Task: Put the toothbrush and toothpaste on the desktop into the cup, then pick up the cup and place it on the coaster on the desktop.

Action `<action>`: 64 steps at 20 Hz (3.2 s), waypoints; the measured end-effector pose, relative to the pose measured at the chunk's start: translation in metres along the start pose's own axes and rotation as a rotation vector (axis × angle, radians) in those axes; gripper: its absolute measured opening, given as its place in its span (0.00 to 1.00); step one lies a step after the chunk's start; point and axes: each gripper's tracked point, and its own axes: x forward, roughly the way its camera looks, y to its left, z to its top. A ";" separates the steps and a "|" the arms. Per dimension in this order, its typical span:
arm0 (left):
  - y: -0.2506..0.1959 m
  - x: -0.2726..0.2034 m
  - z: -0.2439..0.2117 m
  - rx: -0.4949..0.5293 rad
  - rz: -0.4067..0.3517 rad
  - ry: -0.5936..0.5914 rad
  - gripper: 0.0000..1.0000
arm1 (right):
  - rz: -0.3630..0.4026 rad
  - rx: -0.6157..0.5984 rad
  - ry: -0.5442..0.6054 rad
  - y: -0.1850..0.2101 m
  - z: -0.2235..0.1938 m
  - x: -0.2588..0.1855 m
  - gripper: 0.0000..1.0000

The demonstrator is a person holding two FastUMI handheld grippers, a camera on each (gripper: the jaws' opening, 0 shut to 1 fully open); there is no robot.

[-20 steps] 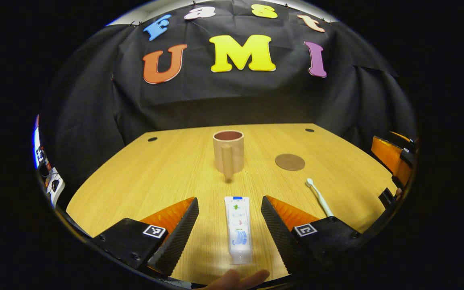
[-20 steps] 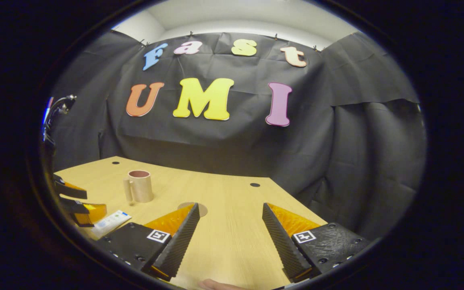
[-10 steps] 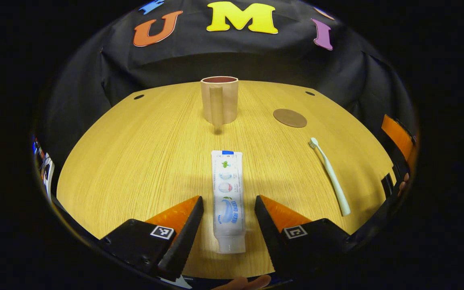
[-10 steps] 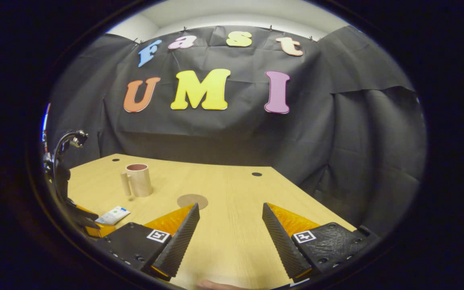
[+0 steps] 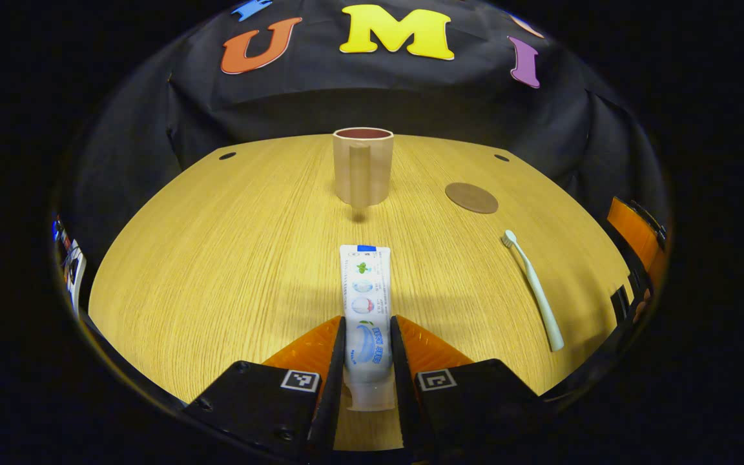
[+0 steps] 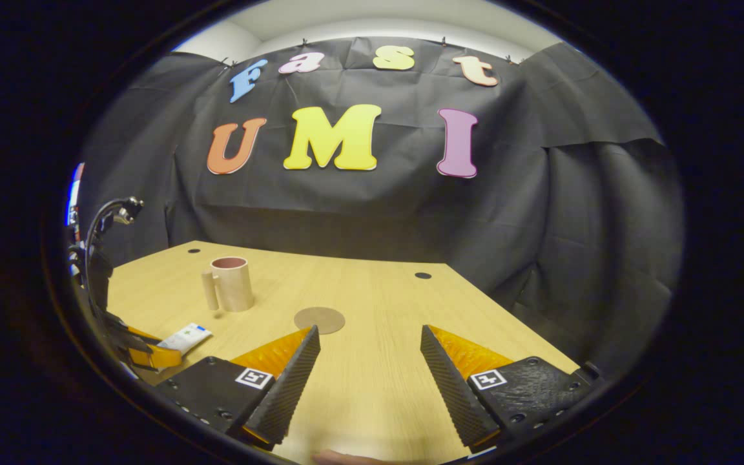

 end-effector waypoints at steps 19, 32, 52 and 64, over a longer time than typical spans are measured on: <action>0.032 -0.098 0.099 -0.011 0.036 -0.559 0.40 | 0.082 -0.023 0.380 0.082 -0.096 0.059 0.57; 0.046 -0.098 0.108 -0.038 0.054 -0.564 0.40 | 0.176 0.091 0.431 0.092 -0.096 0.047 0.01; 0.006 0.014 0.283 -0.048 -0.176 -0.707 0.40 | 0.187 0.079 0.044 0.049 0.017 -0.029 0.00; 0.003 0.054 0.272 -0.027 -0.130 -0.641 0.41 | 0.185 0.080 0.070 0.040 0.005 -0.026 0.00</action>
